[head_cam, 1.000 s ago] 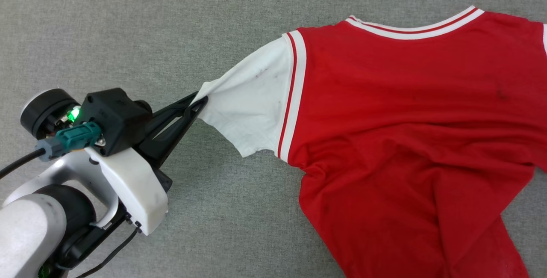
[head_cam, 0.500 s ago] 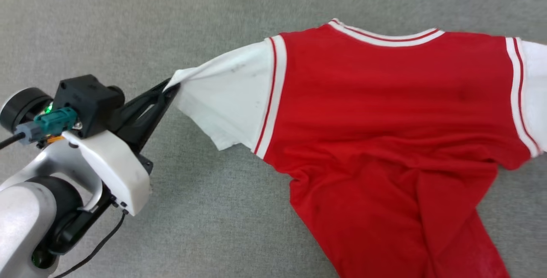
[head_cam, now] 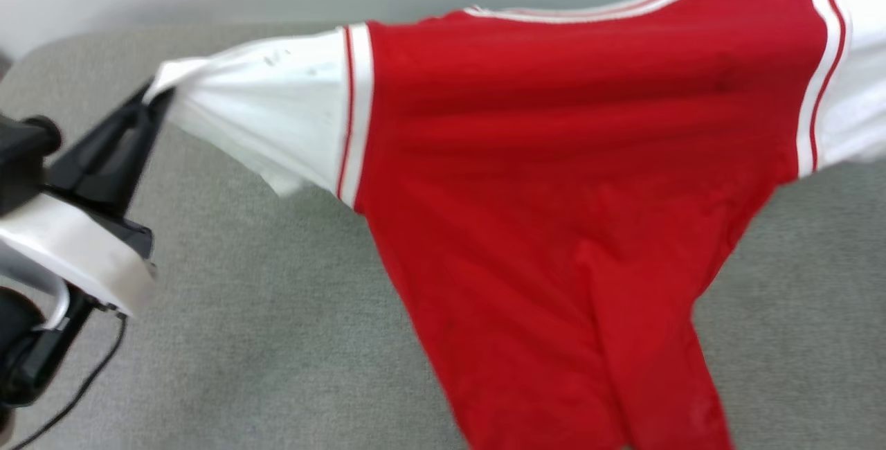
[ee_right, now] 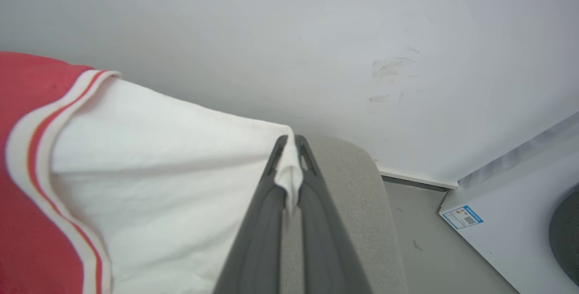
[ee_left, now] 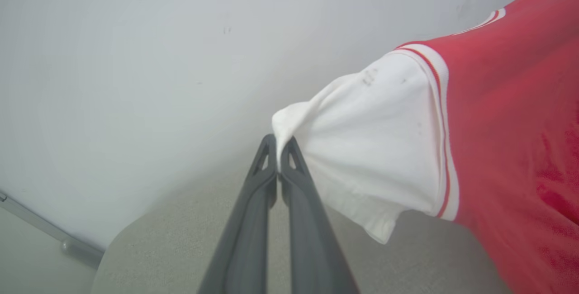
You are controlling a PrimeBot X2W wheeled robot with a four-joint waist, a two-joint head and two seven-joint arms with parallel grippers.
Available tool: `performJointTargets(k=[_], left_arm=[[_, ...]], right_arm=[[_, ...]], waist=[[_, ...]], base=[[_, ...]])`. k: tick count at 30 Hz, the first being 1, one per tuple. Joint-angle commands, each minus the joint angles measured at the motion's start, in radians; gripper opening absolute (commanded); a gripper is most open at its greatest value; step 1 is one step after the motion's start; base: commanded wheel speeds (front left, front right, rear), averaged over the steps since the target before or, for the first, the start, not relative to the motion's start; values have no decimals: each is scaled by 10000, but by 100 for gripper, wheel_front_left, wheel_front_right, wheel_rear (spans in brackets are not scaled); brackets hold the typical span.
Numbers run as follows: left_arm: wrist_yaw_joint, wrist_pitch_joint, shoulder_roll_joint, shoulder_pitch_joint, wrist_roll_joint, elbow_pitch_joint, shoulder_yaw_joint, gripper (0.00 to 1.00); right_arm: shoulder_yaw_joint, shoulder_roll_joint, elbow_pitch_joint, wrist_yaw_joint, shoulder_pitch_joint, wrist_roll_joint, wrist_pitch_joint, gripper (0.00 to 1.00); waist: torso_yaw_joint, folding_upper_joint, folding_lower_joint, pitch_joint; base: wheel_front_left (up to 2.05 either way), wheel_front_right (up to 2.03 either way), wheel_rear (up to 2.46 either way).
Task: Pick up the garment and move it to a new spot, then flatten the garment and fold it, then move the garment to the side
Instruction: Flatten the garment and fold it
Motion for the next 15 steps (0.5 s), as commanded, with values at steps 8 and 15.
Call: performJointTargets(k=[8,15], left_arm=[[739,-828,826,642,65,-439,1495,0],[1219,-1245,1359,1041,-25,-935,2758,0]], right_arm=[[373,-40,-1476,-11,-419,167,-568,0],[451,150,-2303,-11,-754,471,-771,0]], waist=[[-877,0,0,-1319],[-1206,0,0,-1583]], base=[[0,0,0],[0,0,0]])
